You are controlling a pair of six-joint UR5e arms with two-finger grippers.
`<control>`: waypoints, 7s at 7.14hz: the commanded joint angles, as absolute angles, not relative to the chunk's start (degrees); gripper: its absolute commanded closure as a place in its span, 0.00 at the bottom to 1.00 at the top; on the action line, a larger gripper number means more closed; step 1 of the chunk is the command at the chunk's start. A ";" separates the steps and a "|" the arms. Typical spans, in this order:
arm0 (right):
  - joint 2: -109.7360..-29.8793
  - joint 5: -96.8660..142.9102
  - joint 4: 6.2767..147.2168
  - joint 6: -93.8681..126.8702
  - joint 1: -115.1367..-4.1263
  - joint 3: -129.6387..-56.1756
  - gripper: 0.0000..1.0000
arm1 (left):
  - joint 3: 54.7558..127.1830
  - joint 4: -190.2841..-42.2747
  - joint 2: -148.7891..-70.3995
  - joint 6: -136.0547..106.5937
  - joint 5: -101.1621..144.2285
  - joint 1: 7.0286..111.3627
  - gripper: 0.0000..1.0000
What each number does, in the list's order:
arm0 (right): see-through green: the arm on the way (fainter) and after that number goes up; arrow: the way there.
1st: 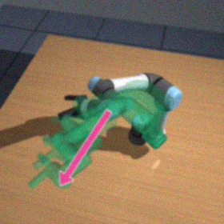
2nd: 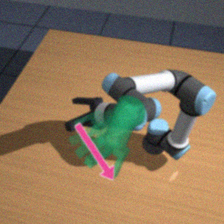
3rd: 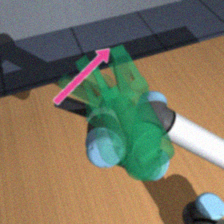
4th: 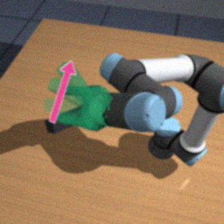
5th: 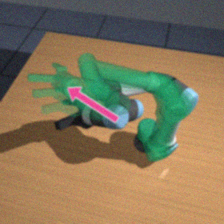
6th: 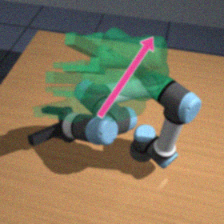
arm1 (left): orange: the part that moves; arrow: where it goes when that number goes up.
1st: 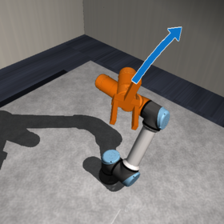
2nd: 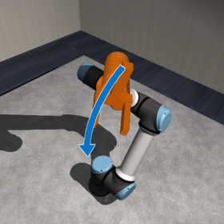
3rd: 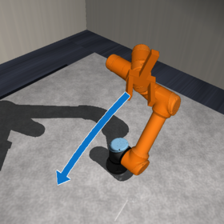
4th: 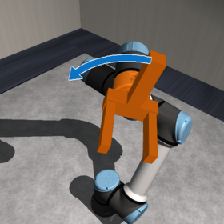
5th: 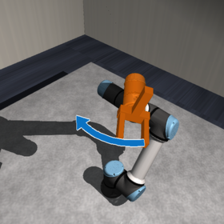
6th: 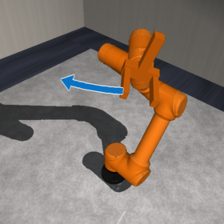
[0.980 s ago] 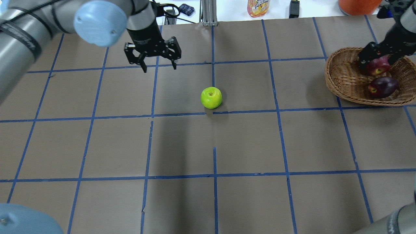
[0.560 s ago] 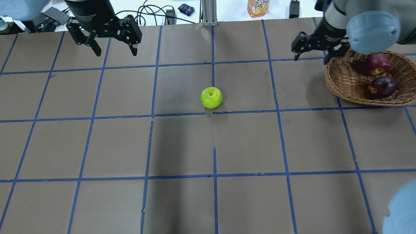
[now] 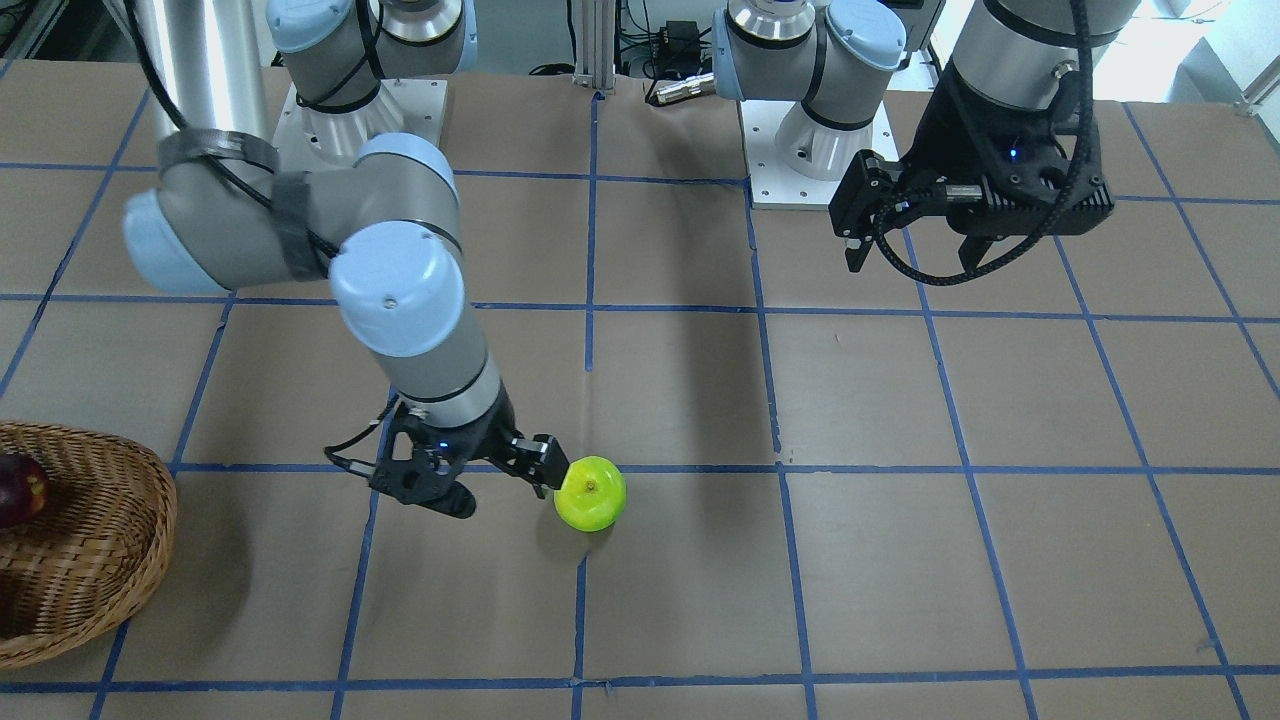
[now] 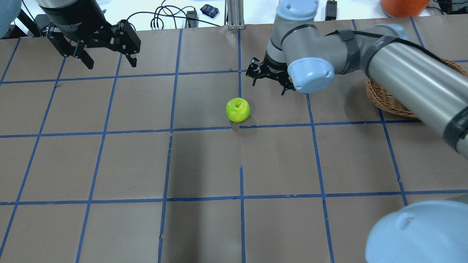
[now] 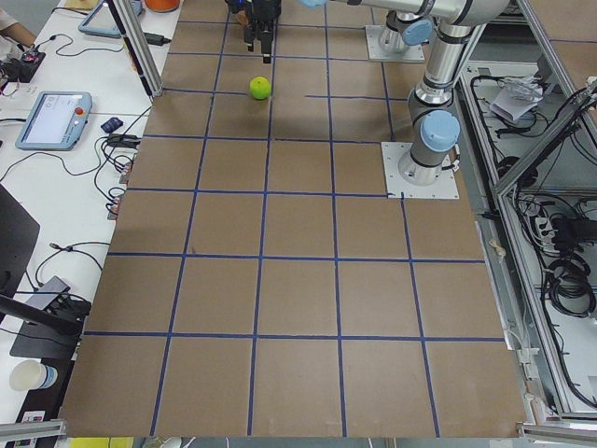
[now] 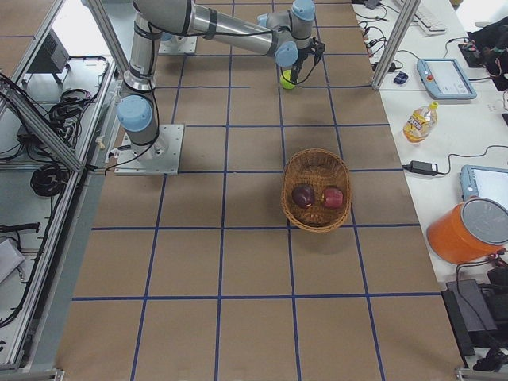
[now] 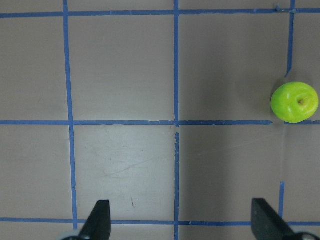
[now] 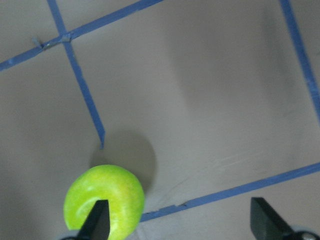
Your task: Put all apples into basket
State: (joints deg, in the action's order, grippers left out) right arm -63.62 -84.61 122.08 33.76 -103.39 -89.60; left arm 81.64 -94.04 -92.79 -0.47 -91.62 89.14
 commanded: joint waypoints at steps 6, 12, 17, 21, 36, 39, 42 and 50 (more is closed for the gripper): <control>-54.93 -85.34 125.33 37.36 -109.60 -86.31 0.00 | 87.01 -88.77 -89.38 0.44 -90.61 87.54 0.00; -54.23 -84.46 125.25 36.74 -109.51 -85.87 0.83 | 87.19 -88.15 -89.56 0.53 -90.44 87.54 0.00; -63.88 -89.98 100.57 17.82 -96.11 -74.63 0.97 | 86.57 -87.98 -89.91 0.62 -90.44 87.19 0.00; -65.83 -94.57 98.88 -15.40 -75.72 -75.94 0.97 | 86.04 -87.98 -90.35 0.62 -90.44 87.28 0.00; -79.33 -90.97 89.85 -6.56 -75.55 -79.89 0.00 | 86.13 -88.68 -90.00 0.53 -90.44 87.28 0.00; -83.93 -91.05 85.01 2.97 -87.86 -80.24 0.00 | 86.40 -88.68 -90.00 0.53 -90.35 87.28 0.00; -87.78 -90.88 81.65 3.08 -89.83 -84.61 0.00 | 86.13 -88.68 -90.00 0.53 -90.26 87.28 0.00; -90.88 -90.00 84.02 3.16 -88.33 -87.98 0.00 | 86.40 -88.59 -90.00 0.53 -90.35 87.19 0.00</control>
